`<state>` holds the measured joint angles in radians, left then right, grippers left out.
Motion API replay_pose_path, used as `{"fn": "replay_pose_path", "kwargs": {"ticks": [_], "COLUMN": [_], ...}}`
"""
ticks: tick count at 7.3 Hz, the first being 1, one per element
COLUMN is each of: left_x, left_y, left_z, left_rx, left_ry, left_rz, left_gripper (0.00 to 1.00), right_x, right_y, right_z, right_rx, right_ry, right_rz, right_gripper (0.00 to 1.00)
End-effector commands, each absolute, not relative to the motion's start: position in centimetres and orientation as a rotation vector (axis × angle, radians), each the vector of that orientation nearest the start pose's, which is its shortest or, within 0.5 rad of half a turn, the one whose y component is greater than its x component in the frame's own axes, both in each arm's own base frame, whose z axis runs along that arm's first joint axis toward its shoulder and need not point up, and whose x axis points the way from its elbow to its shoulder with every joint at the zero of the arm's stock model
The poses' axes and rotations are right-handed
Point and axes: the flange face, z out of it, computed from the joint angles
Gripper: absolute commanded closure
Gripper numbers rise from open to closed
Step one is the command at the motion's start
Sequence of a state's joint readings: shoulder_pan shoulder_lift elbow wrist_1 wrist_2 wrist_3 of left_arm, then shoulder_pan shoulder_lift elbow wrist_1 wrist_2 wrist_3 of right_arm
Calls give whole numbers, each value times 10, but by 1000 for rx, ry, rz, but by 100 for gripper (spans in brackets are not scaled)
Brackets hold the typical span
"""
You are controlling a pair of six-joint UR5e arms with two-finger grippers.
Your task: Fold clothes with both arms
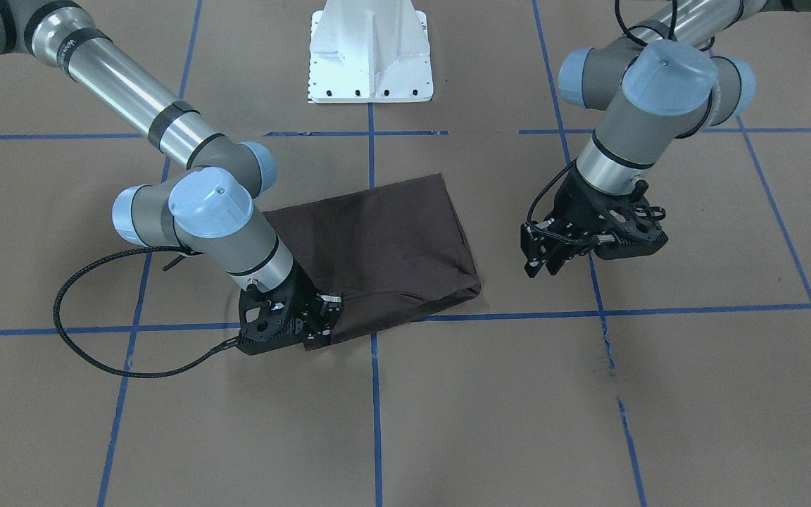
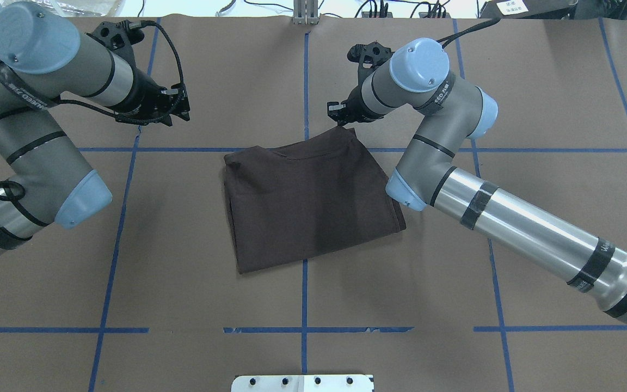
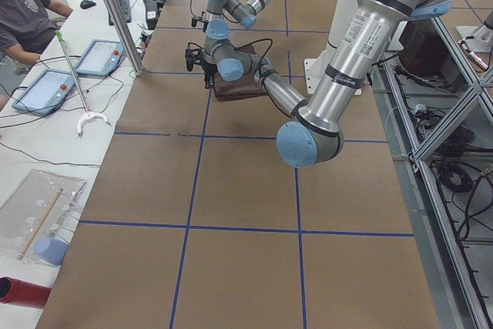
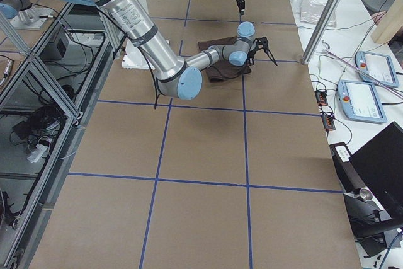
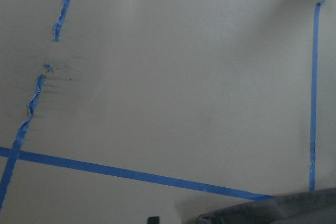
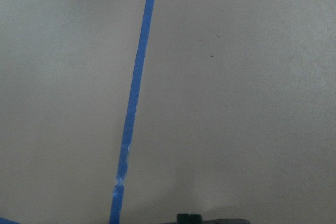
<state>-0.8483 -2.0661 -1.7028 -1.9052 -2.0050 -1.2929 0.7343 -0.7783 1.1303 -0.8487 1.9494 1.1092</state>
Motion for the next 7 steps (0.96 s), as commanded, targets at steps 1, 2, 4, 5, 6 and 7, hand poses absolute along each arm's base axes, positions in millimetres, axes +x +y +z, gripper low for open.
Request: {"fn": "replay_pose_path", "kwargs": {"ticks": [1, 2, 4, 5, 6, 7], "left_x": [362, 362, 364, 363, 359, 354], "left_y": [-549, -549, -549, -550, -550, -544], "left_z": [276, 276, 281, 283, 281, 290], "left_rx": [167, 167, 160, 160, 173, 179], "left_ry": [1016, 1016, 1008, 1007, 1008, 1002], "left_rz": [-311, -311, -313, -315, -304, -280], "left_gripper": [57, 57, 54, 54, 54, 54], "right_x": [-527, -527, -490, -448, -408, -350], "right_y": [-608, -608, -623, -622, -622, -625], "right_z": [294, 296, 316, 343, 355, 398], "right_rx": [306, 303, 278, 278, 233, 172], "right_ry": [-1053, -1049, -1063, -1066, -1096, -1097], "right_rz": [47, 52, 36, -8, -7, 38], "right_gripper": [100, 58, 0, 0, 0, 0]}}
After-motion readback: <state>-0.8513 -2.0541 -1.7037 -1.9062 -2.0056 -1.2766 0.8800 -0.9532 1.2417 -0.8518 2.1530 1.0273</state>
